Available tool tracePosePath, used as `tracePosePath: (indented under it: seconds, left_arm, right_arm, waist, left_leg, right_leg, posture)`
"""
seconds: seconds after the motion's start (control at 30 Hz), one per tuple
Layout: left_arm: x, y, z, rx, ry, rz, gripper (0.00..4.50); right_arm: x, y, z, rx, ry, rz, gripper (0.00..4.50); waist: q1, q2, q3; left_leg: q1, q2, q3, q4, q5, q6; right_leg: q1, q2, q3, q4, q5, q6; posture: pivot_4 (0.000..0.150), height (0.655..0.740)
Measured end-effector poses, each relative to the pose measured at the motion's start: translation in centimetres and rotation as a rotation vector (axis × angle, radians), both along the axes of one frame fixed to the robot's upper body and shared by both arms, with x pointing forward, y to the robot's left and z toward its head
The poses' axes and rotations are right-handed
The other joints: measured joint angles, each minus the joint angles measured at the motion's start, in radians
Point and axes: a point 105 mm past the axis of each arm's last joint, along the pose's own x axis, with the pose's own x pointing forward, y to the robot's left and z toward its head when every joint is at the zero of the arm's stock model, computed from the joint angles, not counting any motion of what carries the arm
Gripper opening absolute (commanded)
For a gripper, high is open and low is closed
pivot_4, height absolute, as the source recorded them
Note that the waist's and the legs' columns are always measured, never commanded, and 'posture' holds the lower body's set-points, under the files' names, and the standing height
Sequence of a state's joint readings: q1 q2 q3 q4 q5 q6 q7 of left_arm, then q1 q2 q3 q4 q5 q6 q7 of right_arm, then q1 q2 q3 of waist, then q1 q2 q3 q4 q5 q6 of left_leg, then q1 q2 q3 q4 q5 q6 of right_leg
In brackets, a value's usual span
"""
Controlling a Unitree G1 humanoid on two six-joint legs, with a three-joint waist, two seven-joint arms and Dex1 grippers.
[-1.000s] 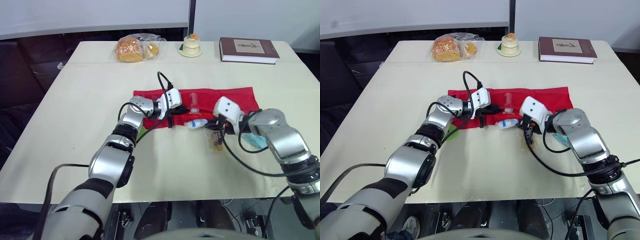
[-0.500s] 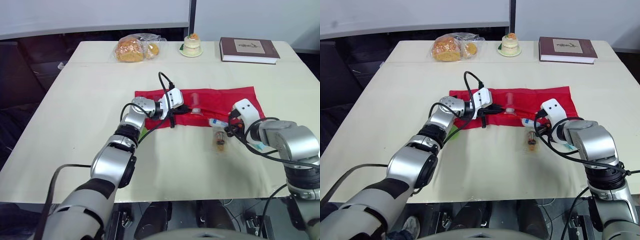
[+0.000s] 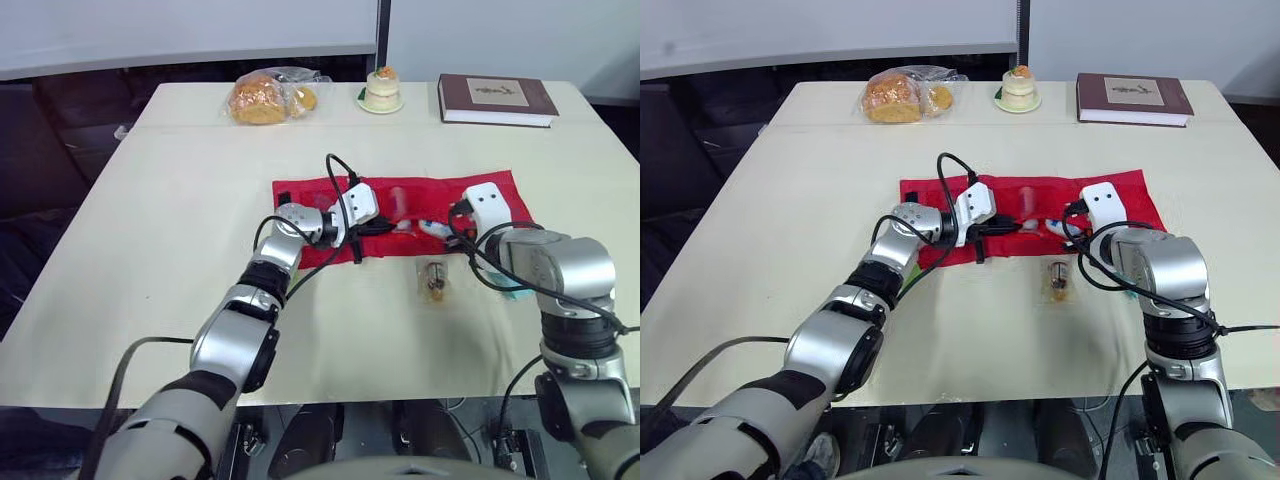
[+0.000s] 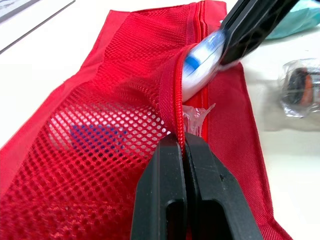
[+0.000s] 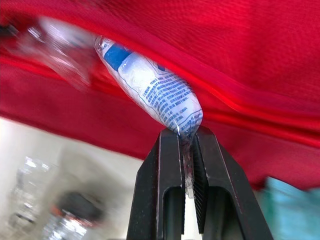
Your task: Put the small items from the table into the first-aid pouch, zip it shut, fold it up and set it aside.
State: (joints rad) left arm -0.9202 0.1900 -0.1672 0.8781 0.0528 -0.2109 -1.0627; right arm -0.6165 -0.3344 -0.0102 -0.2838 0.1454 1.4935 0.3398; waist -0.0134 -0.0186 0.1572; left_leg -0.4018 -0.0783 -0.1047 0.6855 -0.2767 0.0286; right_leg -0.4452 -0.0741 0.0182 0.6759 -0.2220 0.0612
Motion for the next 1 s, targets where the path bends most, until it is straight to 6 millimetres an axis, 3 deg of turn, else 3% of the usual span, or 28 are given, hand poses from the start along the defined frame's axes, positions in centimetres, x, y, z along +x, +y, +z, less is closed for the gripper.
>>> tracePosePath:
  seconds: [0.17,0.43,0.47,0.5,0.63,1.0]
  left_arm:
    - [-0.4,-0.2,0.0,-0.008,0.006,0.001,0.00]
    - [-0.5,-0.3,0.1,-0.003,0.006,-0.003,0.00]
    - [-0.5,-0.3,0.1,-0.002,0.007,-0.003,0.00]
    - [-0.6,-0.3,0.1,-0.001,0.007,-0.004,0.00]
    - [-0.6,-0.4,-0.1,0.006,0.008,-0.009,0.00]
    - [-0.3,0.1,-0.1,0.013,0.011,0.003,0.00]
  right_arm:
    - [0.5,1.3,0.1,0.035,-0.001,-0.009,0.04]
    - [2.2,3.9,0.6,0.238,0.022,-0.126,0.04]
    - [2.3,4.1,0.6,0.243,0.023,-0.128,0.75]
    - [2.3,4.2,0.6,0.246,0.021,-0.127,0.97]
    - [2.2,4.4,0.9,0.241,0.004,-0.097,2.95]
    - [-0.6,1.1,1.2,0.065,-0.064,0.086,2.95]
  waist:
    - [-0.002,0.000,0.000]
    - [-0.003,0.001,-0.001]
    - [-0.003,0.001,-0.001]
    - [-0.004,0.001,-0.001]
    - [-0.004,0.002,-0.001]
    - [-0.005,0.002,-0.001]
  left_leg:
    - [0.000,0.000,0.000,0.000,0.000,0.000]
    - [0.000,0.000,0.001,-0.001,0.000,0.000]
    - [0.000,0.000,0.001,-0.001,0.000,0.000]
    - [0.000,0.000,0.001,-0.001,0.000,0.000]
    - [0.000,0.000,0.001,-0.001,0.000,0.000]
    - [0.000,0.000,0.001,-0.001,0.000,0.000]
  right_leg:
    - [0.000,0.000,0.000,0.000,0.000,0.000]
    - [-0.002,0.000,0.001,0.001,0.000,0.000]
    - [-0.002,0.000,0.001,0.001,0.000,0.000]
    - [-0.002,0.000,0.001,0.001,0.000,0.000]
    - [-0.002,0.000,0.001,0.001,0.000,0.000]
    - [-0.002,0.001,0.001,0.001,0.000,0.000]
  posture:
    - [0.150,0.7289]
    - [0.150,0.7289]
    - [0.150,0.7289]
    - [0.150,0.7289]
    - [0.150,0.7289]
    - [0.150,0.7289]
